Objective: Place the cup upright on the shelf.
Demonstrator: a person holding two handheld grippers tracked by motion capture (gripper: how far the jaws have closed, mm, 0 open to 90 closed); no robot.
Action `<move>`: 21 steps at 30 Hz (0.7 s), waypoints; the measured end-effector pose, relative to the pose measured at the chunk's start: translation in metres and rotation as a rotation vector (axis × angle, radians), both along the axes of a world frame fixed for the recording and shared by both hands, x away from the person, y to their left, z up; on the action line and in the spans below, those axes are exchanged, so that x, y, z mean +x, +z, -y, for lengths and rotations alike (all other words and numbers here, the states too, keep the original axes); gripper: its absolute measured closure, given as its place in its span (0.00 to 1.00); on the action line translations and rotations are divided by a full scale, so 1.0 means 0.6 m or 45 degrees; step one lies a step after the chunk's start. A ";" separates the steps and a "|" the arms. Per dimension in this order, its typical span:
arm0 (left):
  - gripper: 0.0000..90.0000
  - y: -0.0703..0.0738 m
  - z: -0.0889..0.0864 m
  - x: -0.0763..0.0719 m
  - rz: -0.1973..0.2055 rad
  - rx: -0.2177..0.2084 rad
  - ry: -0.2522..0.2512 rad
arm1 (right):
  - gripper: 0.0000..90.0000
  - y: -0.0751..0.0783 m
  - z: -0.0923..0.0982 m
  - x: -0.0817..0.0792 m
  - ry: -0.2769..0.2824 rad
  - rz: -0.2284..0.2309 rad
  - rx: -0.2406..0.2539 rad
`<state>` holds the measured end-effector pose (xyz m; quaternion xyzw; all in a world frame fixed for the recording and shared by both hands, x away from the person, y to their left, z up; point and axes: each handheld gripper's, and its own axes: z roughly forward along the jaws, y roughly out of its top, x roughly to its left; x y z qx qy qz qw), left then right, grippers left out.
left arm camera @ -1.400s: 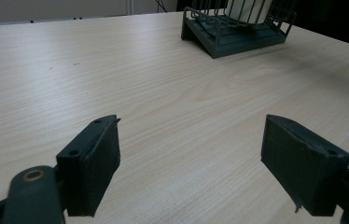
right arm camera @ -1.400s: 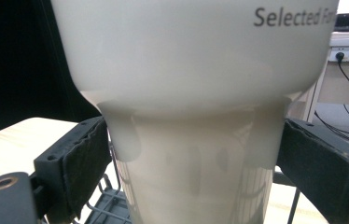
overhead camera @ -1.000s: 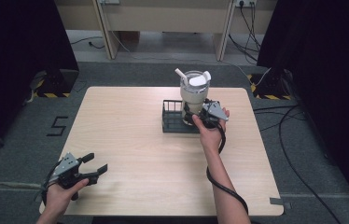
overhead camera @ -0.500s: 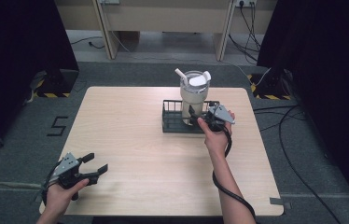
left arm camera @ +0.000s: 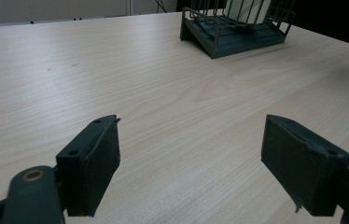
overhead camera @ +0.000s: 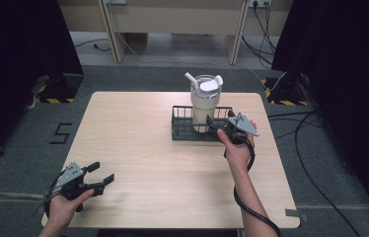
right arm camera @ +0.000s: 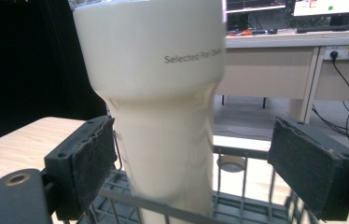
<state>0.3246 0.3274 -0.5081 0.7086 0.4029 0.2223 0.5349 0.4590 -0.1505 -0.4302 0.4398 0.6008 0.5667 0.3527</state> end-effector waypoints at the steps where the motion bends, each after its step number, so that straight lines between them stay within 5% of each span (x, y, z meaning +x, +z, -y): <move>1: 0.21 0.000 0.000 0.000 -0.001 0.000 0.001 | 0.17 0.000 0.004 -0.003 -0.002 -0.002 -0.003; 21: 0.21 0.000 0.001 -0.001 -0.002 0.002 0.007 | 0.17 -0.010 0.055 -0.072 -0.025 -0.010 -0.019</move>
